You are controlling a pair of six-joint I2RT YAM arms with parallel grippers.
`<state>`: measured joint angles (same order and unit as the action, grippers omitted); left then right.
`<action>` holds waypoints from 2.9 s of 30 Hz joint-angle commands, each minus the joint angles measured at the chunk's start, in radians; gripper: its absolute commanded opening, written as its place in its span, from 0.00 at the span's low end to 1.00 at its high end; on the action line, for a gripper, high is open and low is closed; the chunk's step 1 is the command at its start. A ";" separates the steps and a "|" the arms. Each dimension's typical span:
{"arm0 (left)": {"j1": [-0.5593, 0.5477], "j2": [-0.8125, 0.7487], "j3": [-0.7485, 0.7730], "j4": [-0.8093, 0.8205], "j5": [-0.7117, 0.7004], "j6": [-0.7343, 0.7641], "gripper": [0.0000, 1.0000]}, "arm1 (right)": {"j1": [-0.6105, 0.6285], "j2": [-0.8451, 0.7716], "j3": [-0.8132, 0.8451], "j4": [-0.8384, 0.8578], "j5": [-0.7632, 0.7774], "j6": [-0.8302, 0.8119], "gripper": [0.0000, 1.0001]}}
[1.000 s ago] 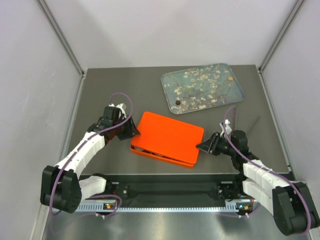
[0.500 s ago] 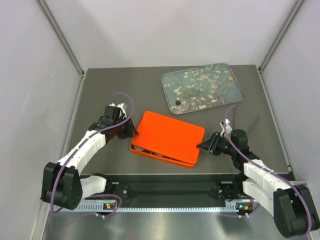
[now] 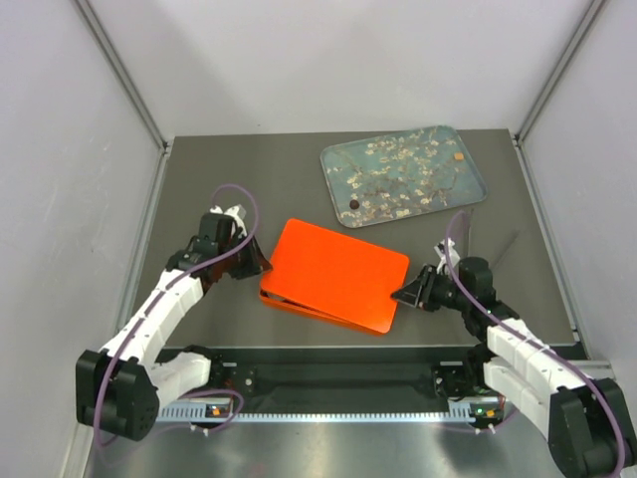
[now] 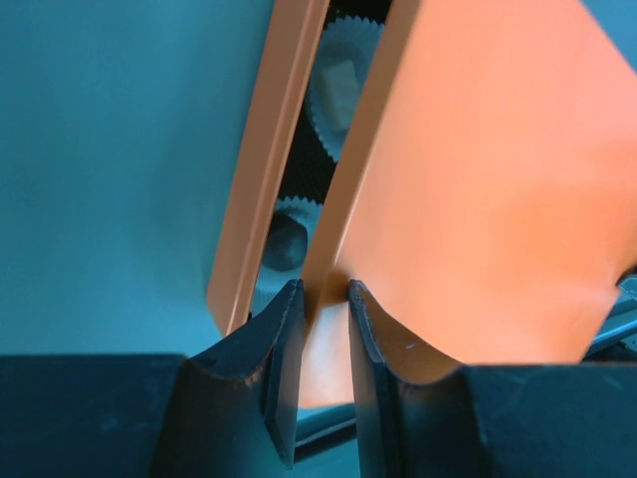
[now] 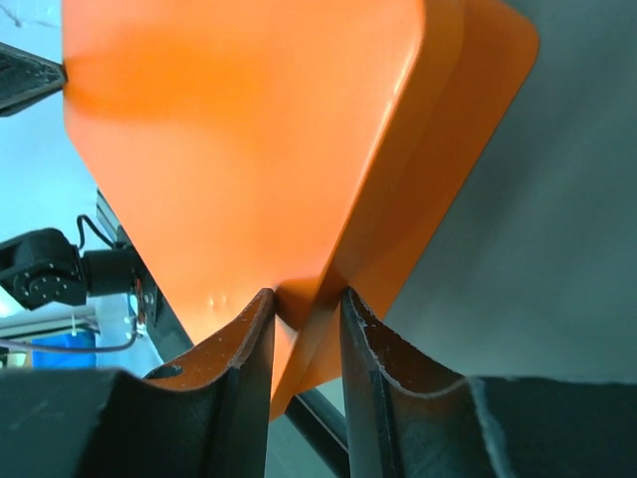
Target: Pack the chocolate
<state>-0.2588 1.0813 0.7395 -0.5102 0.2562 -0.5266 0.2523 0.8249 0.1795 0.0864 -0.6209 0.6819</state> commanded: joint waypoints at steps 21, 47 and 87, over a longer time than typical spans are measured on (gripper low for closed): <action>-0.016 0.003 0.001 -0.105 -0.106 -0.116 0.31 | 0.081 -0.006 0.101 0.033 0.026 -0.028 0.07; -0.016 0.077 0.043 0.045 -0.020 -0.073 0.37 | 0.081 0.013 0.112 0.024 0.073 -0.044 0.07; -0.016 0.150 0.086 0.113 -0.015 -0.055 0.48 | 0.079 0.031 0.120 0.019 0.133 -0.045 0.07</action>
<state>-0.2710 1.2114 0.7723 -0.4625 0.1986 -0.5957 0.3187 0.8536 0.2562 0.0414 -0.5316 0.6624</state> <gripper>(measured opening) 0.490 0.240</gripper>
